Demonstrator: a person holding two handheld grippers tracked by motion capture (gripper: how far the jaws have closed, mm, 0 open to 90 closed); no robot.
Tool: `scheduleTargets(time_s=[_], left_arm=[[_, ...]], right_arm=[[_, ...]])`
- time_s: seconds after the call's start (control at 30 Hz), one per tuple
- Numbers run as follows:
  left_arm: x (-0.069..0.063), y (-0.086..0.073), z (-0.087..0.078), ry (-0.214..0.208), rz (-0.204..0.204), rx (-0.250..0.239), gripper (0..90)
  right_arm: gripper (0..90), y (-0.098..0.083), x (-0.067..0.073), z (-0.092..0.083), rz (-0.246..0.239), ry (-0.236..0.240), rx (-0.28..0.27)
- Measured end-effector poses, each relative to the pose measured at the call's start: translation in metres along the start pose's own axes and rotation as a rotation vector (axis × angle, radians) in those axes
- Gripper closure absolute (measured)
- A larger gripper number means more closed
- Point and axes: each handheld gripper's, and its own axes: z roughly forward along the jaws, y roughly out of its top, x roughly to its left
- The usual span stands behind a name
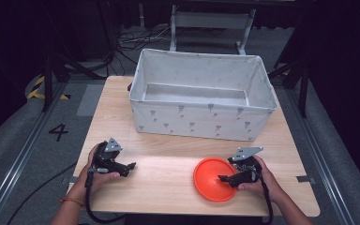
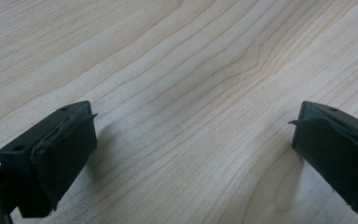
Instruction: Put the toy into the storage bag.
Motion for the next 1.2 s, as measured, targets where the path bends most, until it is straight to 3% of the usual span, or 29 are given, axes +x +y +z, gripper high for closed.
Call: scheduleTargets(time_s=[0.13,0.63,0.8,0.9,1.0,1.2], left_arm=[[0.000,0.000,0.000,0.000,0.000,-0.002,0.2],[0.000,0.000,0.000,-0.002,0.001,0.000,0.2],[0.000,0.000,0.000,-0.002,0.003,0.000,0.2],[0.000,0.000,0.000,-0.002,0.002,0.000,0.2],[0.000,0.000,0.000,-0.002,0.002,0.000,0.2],[0.001,0.001,0.000,-0.002,0.011,0.002,0.2]], right_arm=[[16.9,-0.003,0.005,-0.001,0.006,-0.023,-0.012],[15.6,0.001,0.015,0.005,-0.011,0.004,-0.018],[21.0,0.008,0.017,0.005,-0.014,0.003,0.017],[26.3,0.009,0.017,0.005,-0.004,-0.003,0.019],[44.7,0.010,0.015,0.002,0.014,-0.026,0.002],[65.3,0.010,0.005,-0.006,0.070,0.007,-0.049]])
